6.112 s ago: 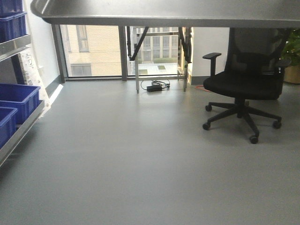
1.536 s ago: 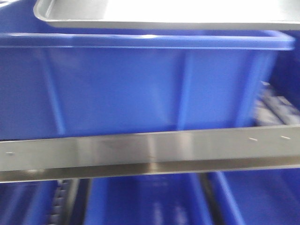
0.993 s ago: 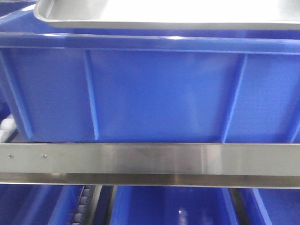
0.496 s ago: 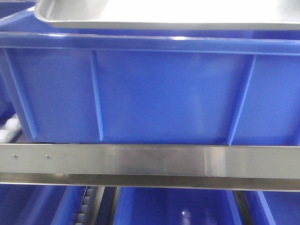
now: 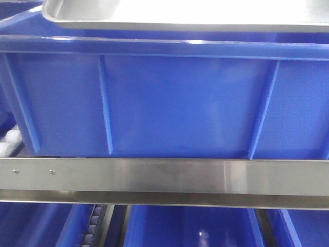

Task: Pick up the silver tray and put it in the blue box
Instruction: 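Lower the held tray into the blue bin and open both grippers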

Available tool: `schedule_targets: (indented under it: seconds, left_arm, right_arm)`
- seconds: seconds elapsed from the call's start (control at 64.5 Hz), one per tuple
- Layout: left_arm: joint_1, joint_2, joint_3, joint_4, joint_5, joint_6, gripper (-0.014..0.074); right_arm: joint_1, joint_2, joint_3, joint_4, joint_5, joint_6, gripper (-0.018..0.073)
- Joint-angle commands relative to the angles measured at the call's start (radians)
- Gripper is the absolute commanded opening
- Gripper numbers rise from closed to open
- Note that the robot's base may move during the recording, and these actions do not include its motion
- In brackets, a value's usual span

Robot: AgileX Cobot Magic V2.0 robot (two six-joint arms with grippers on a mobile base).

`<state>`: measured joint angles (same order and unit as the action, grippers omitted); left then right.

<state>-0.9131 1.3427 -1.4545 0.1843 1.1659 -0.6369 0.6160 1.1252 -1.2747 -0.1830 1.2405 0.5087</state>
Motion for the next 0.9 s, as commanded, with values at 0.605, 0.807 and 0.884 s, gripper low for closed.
schedule_targets:
  seconds: [0.605, 0.807, 0.884]
  left_arm:
    - [0.240, 0.100, -0.150, -0.028, -0.255, 0.186, -0.0104]
    - [0.316, 0.227, -0.178, -0.051, -0.351, 0.219, -0.0104]
    - [0.332, 0.277, -0.178, -0.051, -0.403, 0.219, -0.0104]
  right_arm:
    - [-0.092, 0.215, -0.305, -0.081, -0.139, -0.064, 0.0058]
    - [-0.166, 0.372, -0.326, -0.081, -0.192, -0.074, 0.0058]
    - [-0.193, 0.434, -0.326, -0.081, -0.220, -0.074, 0.0058]
